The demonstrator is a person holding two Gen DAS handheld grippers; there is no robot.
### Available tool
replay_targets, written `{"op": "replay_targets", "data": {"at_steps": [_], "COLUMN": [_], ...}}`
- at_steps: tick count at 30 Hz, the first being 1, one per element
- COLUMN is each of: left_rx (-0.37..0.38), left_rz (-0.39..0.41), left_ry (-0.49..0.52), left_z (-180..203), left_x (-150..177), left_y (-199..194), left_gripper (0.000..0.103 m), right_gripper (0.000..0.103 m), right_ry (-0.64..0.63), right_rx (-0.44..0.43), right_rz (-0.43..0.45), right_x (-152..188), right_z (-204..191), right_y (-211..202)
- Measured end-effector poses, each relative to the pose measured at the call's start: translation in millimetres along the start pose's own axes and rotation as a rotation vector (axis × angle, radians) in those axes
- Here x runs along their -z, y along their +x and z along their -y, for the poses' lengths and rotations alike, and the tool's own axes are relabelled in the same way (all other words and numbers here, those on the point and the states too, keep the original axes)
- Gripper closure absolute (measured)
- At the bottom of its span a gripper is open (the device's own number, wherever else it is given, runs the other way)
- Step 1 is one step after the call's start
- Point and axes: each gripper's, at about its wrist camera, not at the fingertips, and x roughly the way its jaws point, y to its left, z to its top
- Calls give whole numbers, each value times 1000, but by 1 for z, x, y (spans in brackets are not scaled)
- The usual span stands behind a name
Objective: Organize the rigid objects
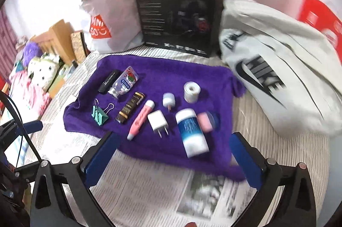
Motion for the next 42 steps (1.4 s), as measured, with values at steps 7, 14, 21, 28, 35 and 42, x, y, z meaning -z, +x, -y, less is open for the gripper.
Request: {"op": "replay_targets", "data": {"at_steps": [7,14,21,28,35,42], "left_rx": [-75,-85,-160,-148,-150,-170], "left_rz": [31,48,53,66,70,64], "left_ry": [-11,-72,-58,-55,-47,-31], "left_z": [24,34,44,47,48,49], "left_x": [2,9,18,24,25,27], "left_y": [-14,-29,-38,-49,-56,-58], "left_gripper": [0,0,0,0,0,0], "right_gripper": [0,0,0,0,0,0], "right_ry": [90,151,185,174,185,192], "right_rx": [41,123,150,152,131,121], "right_rz": [38,61,85,101,114,110], "right_x": [35,65,87,101,106,106], "right_z": [12,23,29,23,20,20], "right_y": [-44,-93,-123,-137,-144,-145]}}
